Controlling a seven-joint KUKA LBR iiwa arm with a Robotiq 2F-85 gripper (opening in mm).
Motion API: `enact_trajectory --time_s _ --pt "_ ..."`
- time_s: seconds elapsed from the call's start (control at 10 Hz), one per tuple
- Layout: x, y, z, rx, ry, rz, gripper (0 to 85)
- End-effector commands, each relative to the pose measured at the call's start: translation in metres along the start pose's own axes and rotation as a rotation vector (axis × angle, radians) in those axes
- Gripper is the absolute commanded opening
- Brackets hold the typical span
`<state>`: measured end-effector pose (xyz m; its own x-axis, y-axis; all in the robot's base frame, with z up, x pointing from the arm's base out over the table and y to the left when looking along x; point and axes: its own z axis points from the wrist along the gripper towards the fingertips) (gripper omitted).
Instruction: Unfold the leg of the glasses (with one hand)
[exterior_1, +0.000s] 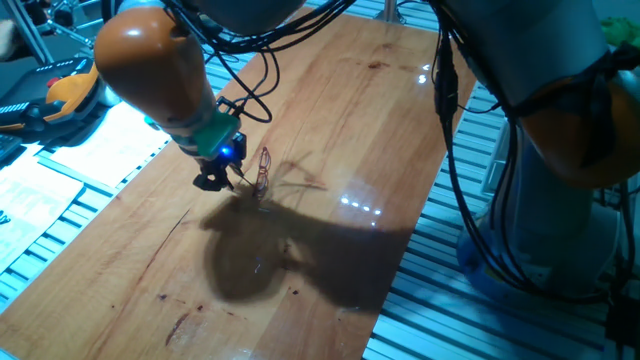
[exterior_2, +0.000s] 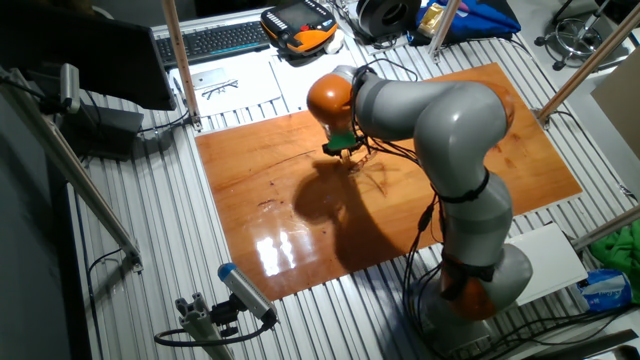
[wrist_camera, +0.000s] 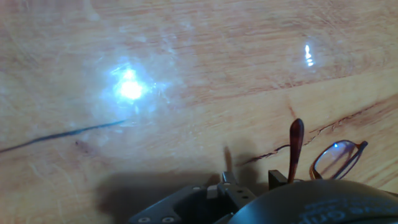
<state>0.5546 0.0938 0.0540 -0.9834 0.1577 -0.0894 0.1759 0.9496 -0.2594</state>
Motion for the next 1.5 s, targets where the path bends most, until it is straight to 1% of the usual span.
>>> enact_trajectory --time_s 0.0,0.1,0.2,0.3,0.5,0.6,0.8,1.0,1.2,1.3,1.4 --pt "-0.001 -0.001 -0.002 -0.003 0.004 0.007 34.0" --pt "-0.002 -0.003 -0.008 -0.016 0.014 0.011 34.0" --pt "-0.003 -0.007 -0.018 -0.031 0.026 0.017 34.0" --pt "-0.003 -0.009 -0.027 -0.032 0.027 0.022 51.0" --pt "-0.002 -0.014 -0.041 -0.049 0.030 0.038 51.0" --pt "-0.003 -0.019 -0.049 -0.055 0.038 0.041 51.0" --pt "-0.008 -0.034 -0.067 -0.056 0.059 0.031 51.0" --pt "-0.012 -0.054 -0.087 -0.079 0.091 0.029 51.0" --pt "-0.017 -0.071 -0.097 -0.098 0.100 0.021 51.0" --pt "-0.020 -0.078 -0.097 -0.113 0.108 0.028 51.0" --pt "-0.024 -0.087 -0.097 -0.127 0.124 0.038 51.0"
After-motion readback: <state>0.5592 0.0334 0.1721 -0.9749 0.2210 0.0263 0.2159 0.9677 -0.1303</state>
